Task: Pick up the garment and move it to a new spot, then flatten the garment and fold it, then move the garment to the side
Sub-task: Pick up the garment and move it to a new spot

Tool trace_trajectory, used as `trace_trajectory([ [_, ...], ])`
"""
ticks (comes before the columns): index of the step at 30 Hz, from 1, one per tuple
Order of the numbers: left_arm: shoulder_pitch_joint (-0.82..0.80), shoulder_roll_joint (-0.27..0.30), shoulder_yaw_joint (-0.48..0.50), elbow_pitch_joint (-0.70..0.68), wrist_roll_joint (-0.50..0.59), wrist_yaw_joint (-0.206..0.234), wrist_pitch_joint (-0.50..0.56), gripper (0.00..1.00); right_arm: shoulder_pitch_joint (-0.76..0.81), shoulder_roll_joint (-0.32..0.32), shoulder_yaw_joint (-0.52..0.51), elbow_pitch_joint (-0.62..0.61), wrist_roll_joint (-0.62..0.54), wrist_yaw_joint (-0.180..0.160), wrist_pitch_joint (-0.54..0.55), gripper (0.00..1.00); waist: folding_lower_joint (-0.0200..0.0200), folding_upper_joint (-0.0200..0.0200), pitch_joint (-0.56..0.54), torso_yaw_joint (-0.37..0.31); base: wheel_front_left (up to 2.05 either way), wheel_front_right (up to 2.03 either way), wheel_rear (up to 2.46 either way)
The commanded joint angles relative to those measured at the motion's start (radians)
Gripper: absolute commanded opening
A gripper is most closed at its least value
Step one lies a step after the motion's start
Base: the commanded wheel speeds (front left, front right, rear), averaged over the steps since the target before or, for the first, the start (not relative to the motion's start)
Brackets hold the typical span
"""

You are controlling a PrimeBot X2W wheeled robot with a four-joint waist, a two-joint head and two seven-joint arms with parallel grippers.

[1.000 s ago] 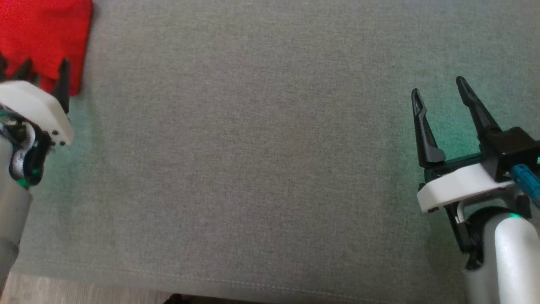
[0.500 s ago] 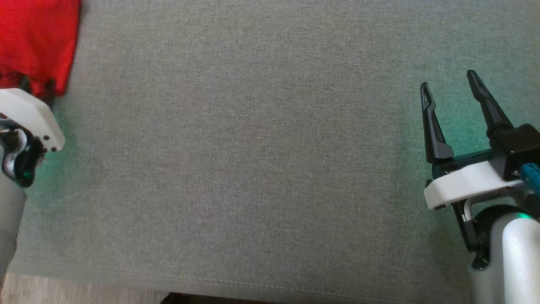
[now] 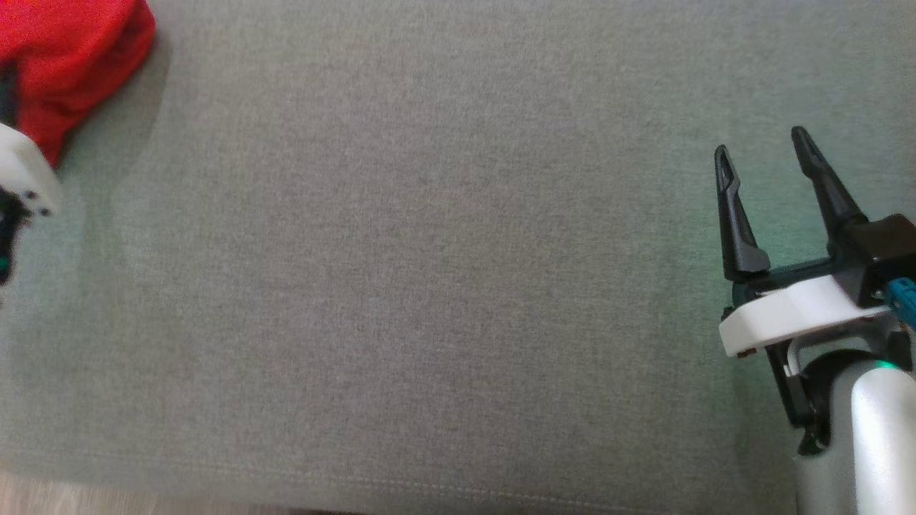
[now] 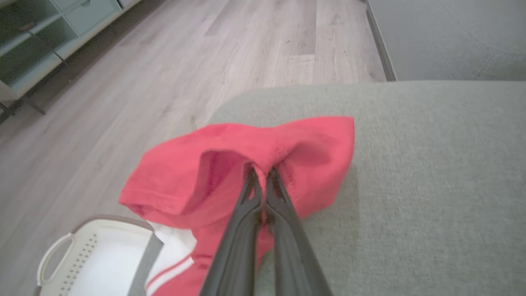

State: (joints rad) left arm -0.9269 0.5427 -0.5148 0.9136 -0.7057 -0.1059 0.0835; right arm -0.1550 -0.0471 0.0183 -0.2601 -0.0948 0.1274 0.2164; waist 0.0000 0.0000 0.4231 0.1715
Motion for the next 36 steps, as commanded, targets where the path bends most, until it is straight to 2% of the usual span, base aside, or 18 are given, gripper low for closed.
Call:
trace_trajectory([
  [1,-0.053,0.089,0.032,-0.012,0.018,-0.001,-0.016,0.0,-0.008,-0.003,0.02,-0.021,0.016,0.003,-0.018,1.0,0.0,0.0,-0.033,-0.01,0.0,0.0,0.0],
  [9,-0.12,0.174,-0.024,-0.087,0.07,-0.017,0.001,0.0,0.002,-0.003,0.009,0.076,0.092,0.003,-0.088,1.0,0.0,0.0,-0.158,-0.057,0.0,0.0,0.0],
  [14,-0.175,0.191,-0.086,-0.2,0.1,-0.022,0.052,0.0,0.019,-0.003,-0.005,0.143,0.142,0.003,-0.136,1.0,0.0,0.0,-0.253,-0.104,0.0,0.0,0.0],
  [19,-0.235,0.189,-0.139,-0.331,0.108,-0.024,0.112,0.0,0.049,-0.003,-0.018,0.213,0.19,0.003,-0.184,1.0,0.0,0.0,-0.345,-0.165,0.0,0.0,0.0],
  [23,-0.303,0.167,-0.168,-0.454,0.089,-0.024,0.149,0.0,0.084,-0.003,-0.027,0.267,0.222,0.003,-0.218,1.0,0.0,0.0,-0.412,-0.223,0.0,0.0,0.0],
  [30,-0.39,0.117,-0.159,-0.536,0.044,-0.024,0.153,0.0,0.107,-0.003,-0.04,0.298,0.243,0.003,-0.248,1.0,0.0,0.0,-0.434,-0.269,0.0,0.0,0.0],
  [36,-0.367,0.083,-0.123,-0.556,-0.031,0.004,0.16,0.0,0.111,-0.003,-0.049,0.314,0.254,0.003,-0.266,1.0,0.0,0.0,-0.413,-0.276,0.0,0.0,0.0],
])
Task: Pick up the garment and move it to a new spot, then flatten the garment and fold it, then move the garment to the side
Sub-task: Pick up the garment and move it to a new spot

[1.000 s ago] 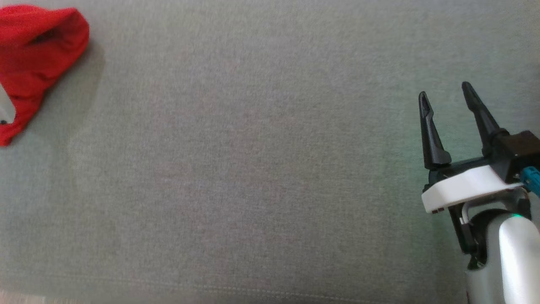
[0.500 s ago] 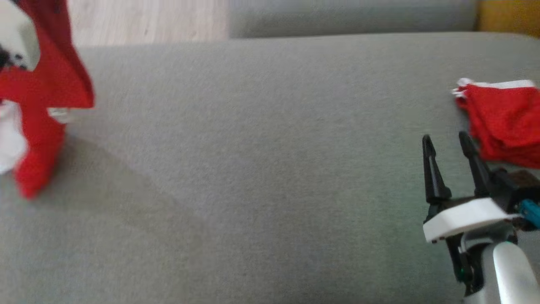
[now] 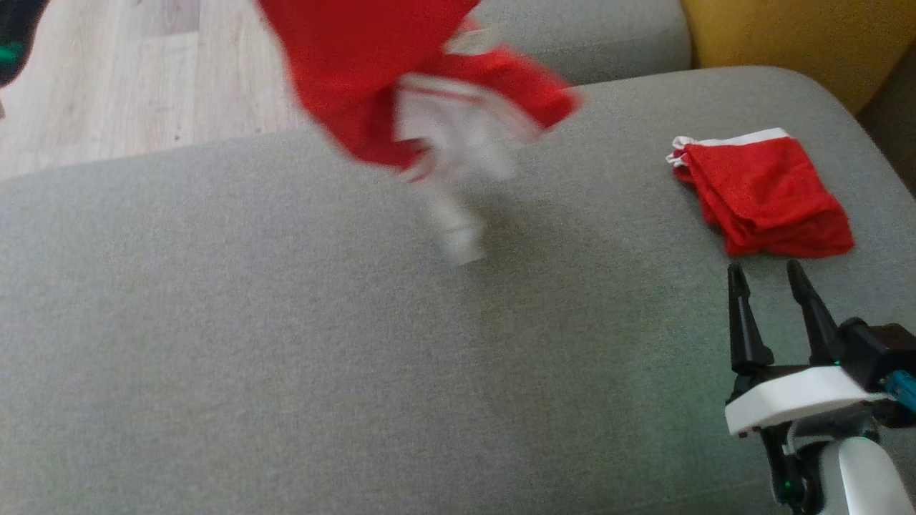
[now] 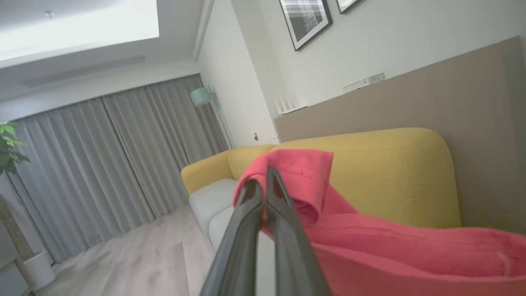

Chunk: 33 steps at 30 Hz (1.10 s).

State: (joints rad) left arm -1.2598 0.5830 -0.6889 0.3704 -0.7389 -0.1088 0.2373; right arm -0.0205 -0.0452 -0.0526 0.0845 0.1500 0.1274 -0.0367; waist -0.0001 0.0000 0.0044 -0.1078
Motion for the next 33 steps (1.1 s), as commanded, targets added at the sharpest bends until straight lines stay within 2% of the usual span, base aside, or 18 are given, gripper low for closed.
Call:
trace_trajectory([
  [1,-0.012,0.045,0.053,-0.016,-0.008,0.014,0.009,0.0,-0.023,-0.005,0.019,-0.031,0.01,0.003,-0.015,1.0,0.0001,0.0,0.015,0.006,0.0,0.0,0.0],
  [7,0.233,0.07,0.043,-0.017,-0.07,0.07,-0.008,0.0,-0.042,-0.005,0.022,-0.028,0.01,0.003,-0.019,1.0,0.0001,0.0,0.079,0.021,0.0,0.0,0.0],
  [14,0.51,0.054,0.037,0.092,-0.122,0.133,-0.118,0.0,-0.088,-0.005,0.041,-0.035,-0.001,0.003,-0.014,1.0,0.0001,0.0,0.153,0.01,0.0,0.0,0.0],
  [15,0.53,0.049,0.042,0.112,-0.126,0.141,-0.14,0.28,-0.094,-0.005,0.043,-0.036,-0.004,0.003,-0.013,1.0,0.0001,0.0,0.161,0.008,0.0,0.0,0.0],
  [16,0.544,0.046,0.046,0.131,-0.126,0.147,-0.161,1.0,-0.1,-0.005,0.044,-0.036,-0.006,0.003,-0.013,1.0,0.0001,0.0,0.166,0.006,0.0,0.0,0.0],
  [21,0.571,0.035,0.043,0.197,-0.106,0.146,-0.243,1.0,-0.108,-0.005,0.043,-0.031,-0.017,0.003,-0.01,1.0,0.0001,0.0,0.169,0.012,0.0,0.0,0.0],
  [26,0.577,0.033,0.046,0.212,-0.101,0.134,-0.295,1.0,-0.098,-0.005,0.045,-0.015,-0.02,0.003,-0.009,1.0,0.0001,0.0,0.125,0.035,0.0,0.0,0.0],
  [33,0.67,0.038,0.077,0.161,-0.135,0.168,-0.357,1.0,-0.064,-0.005,0.062,0.013,-0.018,0.003,-0.012,1.0,0.0001,0.0,0.021,0.062,0.0,0.0,0.0],
])
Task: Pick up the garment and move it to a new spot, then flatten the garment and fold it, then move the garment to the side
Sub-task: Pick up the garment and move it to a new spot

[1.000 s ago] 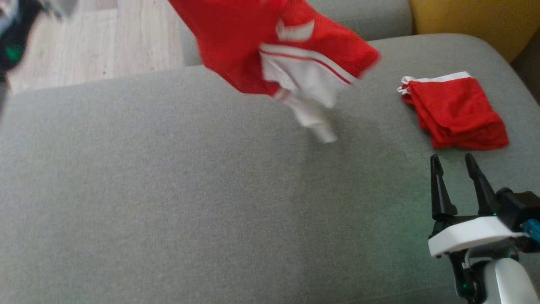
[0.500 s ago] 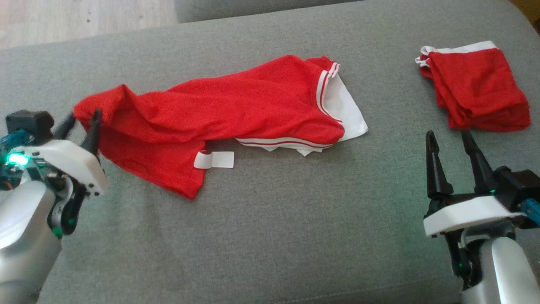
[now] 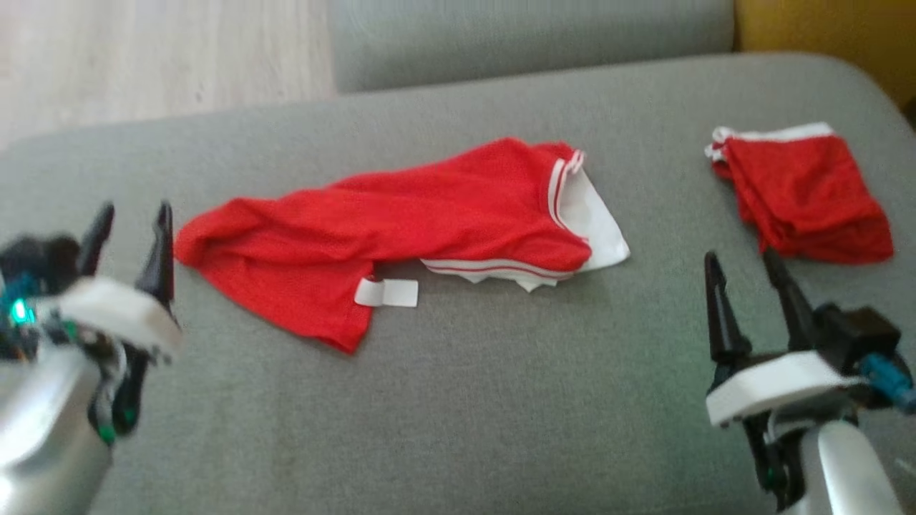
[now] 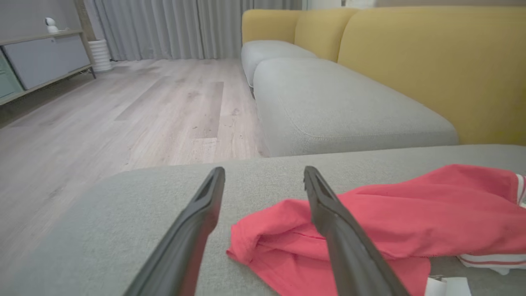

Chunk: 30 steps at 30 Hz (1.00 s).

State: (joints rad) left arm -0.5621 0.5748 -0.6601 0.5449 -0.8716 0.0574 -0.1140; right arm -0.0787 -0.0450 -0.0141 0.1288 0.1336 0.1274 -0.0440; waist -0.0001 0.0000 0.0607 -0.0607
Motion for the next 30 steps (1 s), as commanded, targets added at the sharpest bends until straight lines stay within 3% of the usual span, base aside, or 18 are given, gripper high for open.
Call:
trace_trajectory([
  [1,-0.002,0.046,0.053,-0.029,-0.01,0.012,-0.019,1.0,0.004,-0.005,0.025,-0.026,0.0,0.003,-0.005,1.0,0.0001,0.0,-0.056,0.02,0.0,0.0,0.0],
  [10,0.284,0.048,0.085,-0.295,-0.028,0.17,-0.114,1.0,0.097,-0.005,0.035,-0.02,0.012,0.003,-0.013,1.0,0.0001,0.0,-0.142,0.058,0.0,0.0,0.0],
  [17,0.513,0.001,0.116,-0.5,-0.021,0.297,-0.142,1.0,0.162,-0.005,0.05,-0.004,0.027,0.003,-0.032,1.0,0.0001,0.0,-0.17,0.068,0.0,0.0,0.0],
  [23,0.657,-0.041,0.132,-0.58,0.011,0.338,-0.147,1.0,0.205,-0.005,0.058,0.019,0.05,0.003,-0.05,1.0,0.0001,0.0,-0.192,0.072,0.0,0.0,0.0],
  [30,0.731,-0.06,0.134,-0.605,0.058,0.335,-0.148,1.0,0.22,-0.005,0.069,0.038,0.044,0.003,-0.052,1.0,0.0001,0.0,-0.206,0.074,0.0,0.0,0.0],
])
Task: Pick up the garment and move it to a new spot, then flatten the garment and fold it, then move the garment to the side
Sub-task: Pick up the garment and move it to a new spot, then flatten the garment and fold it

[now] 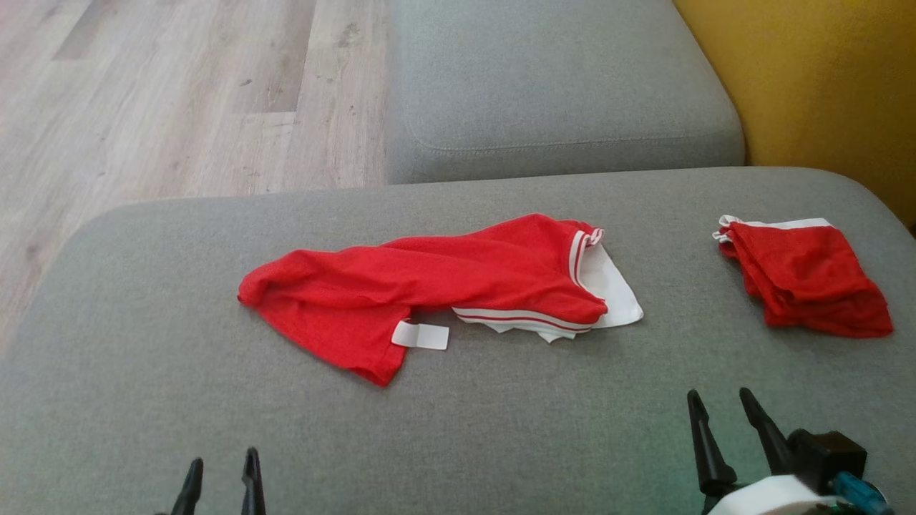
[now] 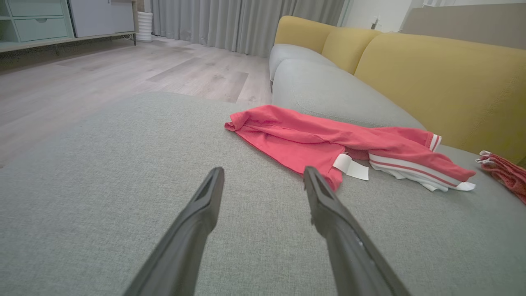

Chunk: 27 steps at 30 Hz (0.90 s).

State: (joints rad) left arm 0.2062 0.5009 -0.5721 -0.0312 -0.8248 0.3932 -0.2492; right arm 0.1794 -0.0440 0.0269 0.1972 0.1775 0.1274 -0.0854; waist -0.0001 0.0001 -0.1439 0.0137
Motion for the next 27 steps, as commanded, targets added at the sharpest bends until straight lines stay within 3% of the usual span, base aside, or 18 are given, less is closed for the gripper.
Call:
trace_trajectory([
  [1,-0.032,0.014,0.04,-0.028,0.016,-0.004,-0.012,1.0,-0.04,-0.006,0.031,-0.03,-0.002,0.003,-0.011,1.0,0.0001,-0.0001,-0.002,-0.001,0.0,0.0,0.0],
  [27,-0.037,-0.001,0.021,-0.01,0.029,-0.006,-0.012,1.0,-0.054,-0.006,0.044,-0.019,-0.001,0.003,-0.017,1.0,0.0001,-0.0001,0.008,0.016,0.0,0.0,0.0],
])
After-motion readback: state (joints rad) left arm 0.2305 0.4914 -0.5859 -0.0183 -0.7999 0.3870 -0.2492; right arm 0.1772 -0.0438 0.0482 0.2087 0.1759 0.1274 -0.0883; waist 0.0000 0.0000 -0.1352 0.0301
